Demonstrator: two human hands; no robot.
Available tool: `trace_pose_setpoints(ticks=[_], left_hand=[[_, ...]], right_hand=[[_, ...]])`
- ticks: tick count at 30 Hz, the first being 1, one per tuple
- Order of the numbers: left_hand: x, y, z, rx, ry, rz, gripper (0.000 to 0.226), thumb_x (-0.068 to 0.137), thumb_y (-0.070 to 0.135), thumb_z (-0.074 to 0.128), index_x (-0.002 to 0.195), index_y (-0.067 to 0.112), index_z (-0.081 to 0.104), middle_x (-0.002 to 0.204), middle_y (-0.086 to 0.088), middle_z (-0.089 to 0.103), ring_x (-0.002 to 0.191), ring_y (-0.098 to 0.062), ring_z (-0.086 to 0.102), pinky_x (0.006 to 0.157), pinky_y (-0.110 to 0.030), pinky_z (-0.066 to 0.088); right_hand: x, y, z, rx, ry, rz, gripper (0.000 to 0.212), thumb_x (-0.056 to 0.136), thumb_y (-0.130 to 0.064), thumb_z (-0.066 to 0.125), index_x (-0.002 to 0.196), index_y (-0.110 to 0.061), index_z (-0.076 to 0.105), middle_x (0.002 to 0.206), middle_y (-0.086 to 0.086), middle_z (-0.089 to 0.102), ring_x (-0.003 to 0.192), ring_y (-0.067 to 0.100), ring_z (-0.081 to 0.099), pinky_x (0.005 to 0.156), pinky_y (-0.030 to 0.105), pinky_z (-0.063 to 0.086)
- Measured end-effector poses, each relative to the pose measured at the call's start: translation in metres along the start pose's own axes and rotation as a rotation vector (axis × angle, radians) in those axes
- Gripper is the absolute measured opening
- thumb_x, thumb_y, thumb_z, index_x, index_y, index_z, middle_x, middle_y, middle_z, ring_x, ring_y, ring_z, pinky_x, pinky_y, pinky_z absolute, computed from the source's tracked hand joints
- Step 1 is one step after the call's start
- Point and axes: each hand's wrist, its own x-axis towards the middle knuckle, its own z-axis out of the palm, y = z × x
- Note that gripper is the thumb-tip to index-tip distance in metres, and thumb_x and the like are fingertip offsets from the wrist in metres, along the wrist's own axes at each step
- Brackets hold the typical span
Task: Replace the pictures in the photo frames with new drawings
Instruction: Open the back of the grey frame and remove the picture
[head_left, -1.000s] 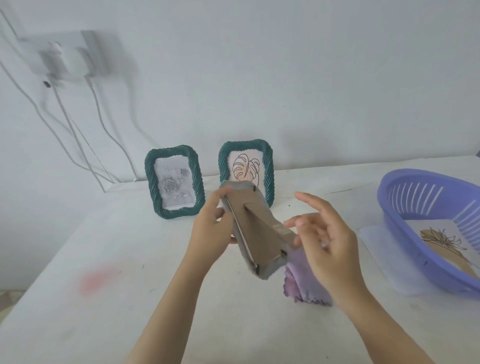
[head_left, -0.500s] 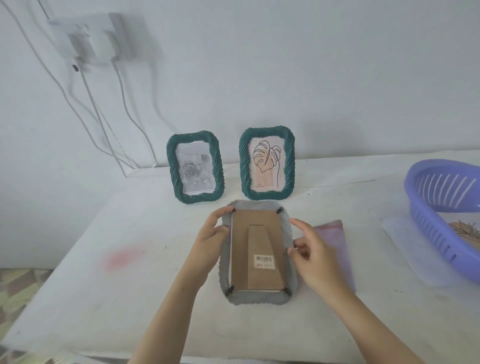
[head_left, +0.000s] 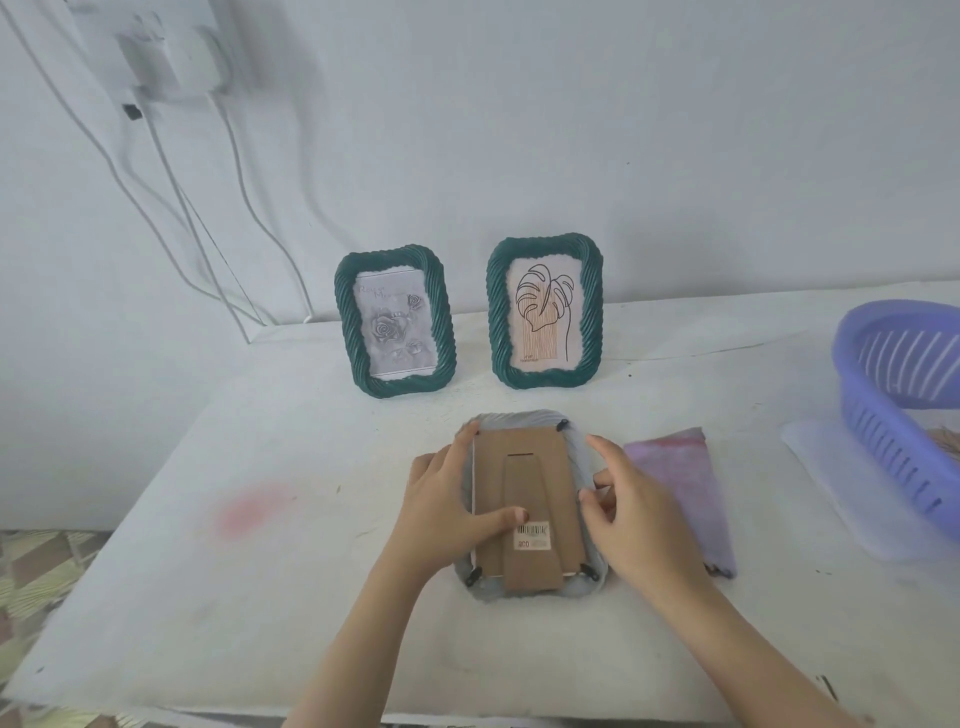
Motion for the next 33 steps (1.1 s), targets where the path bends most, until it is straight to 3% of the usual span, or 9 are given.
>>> trace_pose_setpoints(ticks=[6,9,12,15,20,25,29,33], left_hand=[[0.001,-0.008,0.004,0.08,0.006,0.035,0.108,0.055,0.076,0.054,0.146,0.036,0.012,0.146,0.013,0.032,0.127,-0.008,0.019,0.106,-0.024,0.021],[-0.001,-0.01,0.006,0.141,0.046,0.035,0.109,0.053,0.081,0.044,0.146,0.031,0.018,0.153,0.004,0.022,0.137,-0.014,0.013,0.113,-0.031,0.016],[-0.002,-0.011,0.008,0.179,0.096,0.063,0.106,0.054,0.082,0.043,0.144,0.026,0.028,0.152,0.006,0.024,0.138,-0.015,0.017,0.112,-0.029,0.017],[-0.004,-0.013,0.01,0.211,0.12,0.08,0.101,0.058,0.081,0.042,0.141,0.026,0.033,0.15,0.012,0.028,0.136,-0.012,0.022,0.11,-0.025,0.017],[-0.003,-0.015,0.01,0.321,0.112,0.065,0.105,0.057,0.085,0.033,0.145,0.027,0.025,0.151,0.013,0.023,0.134,-0.014,0.019,0.11,-0.029,0.016],[0.003,-0.014,0.008,0.409,0.083,0.071,0.107,0.054,0.087,0.026,0.144,0.03,0.021,0.147,0.011,0.021,0.131,-0.016,0.02,0.105,-0.03,0.013],[0.003,-0.017,0.008,0.43,0.082,0.08,0.106,0.056,0.087,0.024,0.145,0.031,0.02,0.147,0.011,0.02,0.13,-0.016,0.022,0.104,-0.03,0.014],[0.005,-0.018,0.008,0.458,0.064,0.084,0.106,0.055,0.089,0.021,0.145,0.033,0.015,0.146,0.011,0.017,0.128,-0.016,0.021,0.103,-0.029,0.014]], right_hand=[[-0.002,0.002,0.006,-0.074,0.006,-0.066,0.066,0.08,-0.041,0.065,0.137,-0.016,0.04,0.102,0.006,0.062,0.097,0.023,0.058,0.076,0.03,0.047],[0.0,0.004,0.009,-0.1,-0.045,-0.141,0.084,0.071,-0.062,0.056,0.14,-0.019,0.034,0.126,0.001,0.053,0.114,0.021,0.05,0.091,0.031,0.043],[0.003,0.004,0.007,-0.185,-0.109,-0.225,0.091,0.067,-0.072,0.048,0.143,-0.026,0.027,0.144,-0.006,0.039,0.124,0.02,0.043,0.1,0.033,0.038],[0.009,0.003,0.004,-0.213,-0.169,-0.219,0.098,0.063,-0.077,0.043,0.145,-0.029,0.02,0.146,-0.009,0.036,0.124,0.019,0.039,0.102,0.032,0.035],[0.021,0.006,0.0,-0.328,-0.272,-0.202,0.106,0.057,-0.086,0.037,0.145,-0.033,0.009,0.155,-0.005,0.013,0.139,0.016,0.018,0.112,0.035,0.024],[0.023,0.006,0.001,-0.35,-0.285,-0.18,0.116,0.052,-0.092,0.032,0.145,-0.025,0.018,0.154,-0.005,0.018,0.138,0.014,0.021,0.112,0.033,0.023],[0.023,0.007,0.004,-0.411,-0.26,-0.198,0.11,0.059,-0.092,0.014,0.144,-0.024,0.022,0.154,-0.005,0.021,0.137,0.016,0.023,0.11,0.034,0.024],[0.022,0.005,0.007,-0.407,-0.223,-0.186,0.099,0.067,-0.086,0.023,0.143,-0.024,0.026,0.151,-0.002,0.027,0.135,0.019,0.027,0.108,0.035,0.025]])
